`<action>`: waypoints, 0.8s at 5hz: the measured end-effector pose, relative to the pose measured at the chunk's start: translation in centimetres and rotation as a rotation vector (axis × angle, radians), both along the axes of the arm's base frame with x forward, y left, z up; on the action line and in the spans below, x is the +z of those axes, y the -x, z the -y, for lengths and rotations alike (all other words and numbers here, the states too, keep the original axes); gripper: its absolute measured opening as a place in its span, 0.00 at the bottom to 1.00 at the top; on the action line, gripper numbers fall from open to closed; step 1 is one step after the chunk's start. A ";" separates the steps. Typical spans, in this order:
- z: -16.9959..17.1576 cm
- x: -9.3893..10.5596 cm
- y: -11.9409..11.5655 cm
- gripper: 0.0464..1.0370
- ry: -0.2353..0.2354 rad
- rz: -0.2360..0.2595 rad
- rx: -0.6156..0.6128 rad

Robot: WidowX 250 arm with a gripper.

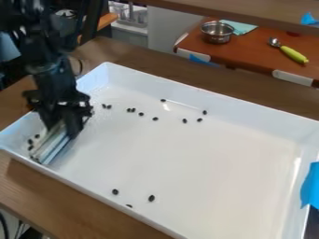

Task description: Sweep into pile

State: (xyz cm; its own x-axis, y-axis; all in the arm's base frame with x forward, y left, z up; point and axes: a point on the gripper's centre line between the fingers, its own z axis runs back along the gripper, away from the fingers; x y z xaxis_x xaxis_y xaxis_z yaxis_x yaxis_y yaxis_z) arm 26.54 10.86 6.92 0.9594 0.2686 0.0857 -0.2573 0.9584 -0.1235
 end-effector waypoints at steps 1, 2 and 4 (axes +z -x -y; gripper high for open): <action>3.7 3.2 -1.3 0.34 0.062 0.093 0.027; 8.5 4.2 -2.2 0.34 0.118 0.104 0.036; 18.1 3.0 -3.1 0.34 0.096 0.077 -0.050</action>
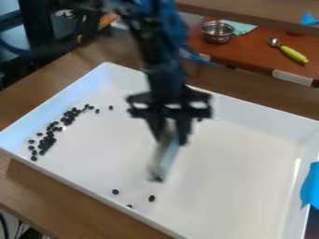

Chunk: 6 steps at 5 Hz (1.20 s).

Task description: Sweep into pile

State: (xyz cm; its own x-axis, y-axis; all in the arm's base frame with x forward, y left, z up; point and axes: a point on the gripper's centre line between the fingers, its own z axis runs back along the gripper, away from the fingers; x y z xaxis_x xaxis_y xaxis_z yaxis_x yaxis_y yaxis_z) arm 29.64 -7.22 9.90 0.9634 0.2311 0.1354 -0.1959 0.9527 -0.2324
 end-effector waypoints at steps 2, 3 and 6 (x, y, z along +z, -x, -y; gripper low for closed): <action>6.3 -1.4 0.0 0.34 -0.052 0.016 -0.018; 8.4 -1.8 0.3 0.34 -0.062 0.014 -0.035; 11.9 -3.2 1.1 0.34 -0.101 0.029 -0.049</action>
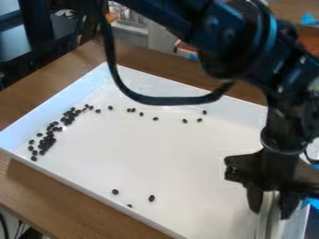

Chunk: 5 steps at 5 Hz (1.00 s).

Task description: Sweep into pile

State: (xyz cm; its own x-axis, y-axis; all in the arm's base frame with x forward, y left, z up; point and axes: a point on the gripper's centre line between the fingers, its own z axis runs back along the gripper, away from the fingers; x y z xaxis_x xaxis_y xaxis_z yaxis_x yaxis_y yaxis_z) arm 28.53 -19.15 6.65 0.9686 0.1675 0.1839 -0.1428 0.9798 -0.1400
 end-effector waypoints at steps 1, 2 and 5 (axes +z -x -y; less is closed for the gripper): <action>0.6 -0.2 0.1 0.34 -0.011 0.021 -0.011; 0.4 -0.3 -0.1 0.34 -0.017 0.052 -0.023; -9.0 0.9 1.3 0.34 -0.152 0.068 -0.064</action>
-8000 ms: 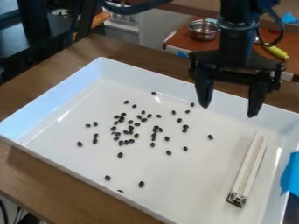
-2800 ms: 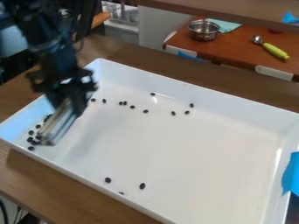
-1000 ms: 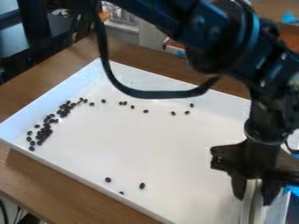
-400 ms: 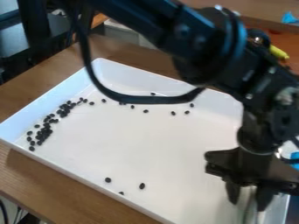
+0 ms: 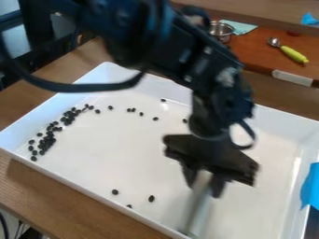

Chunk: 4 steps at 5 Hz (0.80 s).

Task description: Sweep into pile

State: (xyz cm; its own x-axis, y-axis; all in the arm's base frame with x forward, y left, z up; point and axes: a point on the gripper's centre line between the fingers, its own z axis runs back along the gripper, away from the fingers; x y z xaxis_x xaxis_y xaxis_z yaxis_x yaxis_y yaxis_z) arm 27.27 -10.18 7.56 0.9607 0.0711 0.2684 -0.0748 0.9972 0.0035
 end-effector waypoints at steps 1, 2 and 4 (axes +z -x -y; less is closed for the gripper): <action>-3.5 1.6 -0.2 0.34 -0.019 0.025 0.009; -2.9 4.0 0.7 0.34 0.079 0.006 0.013; 3.6 4.0 -2.1 0.34 0.120 0.003 0.042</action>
State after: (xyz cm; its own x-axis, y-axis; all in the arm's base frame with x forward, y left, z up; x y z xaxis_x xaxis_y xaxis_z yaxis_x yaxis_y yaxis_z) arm 29.41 -13.78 11.53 0.9554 0.1434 0.2582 -0.1166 0.9863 -0.1164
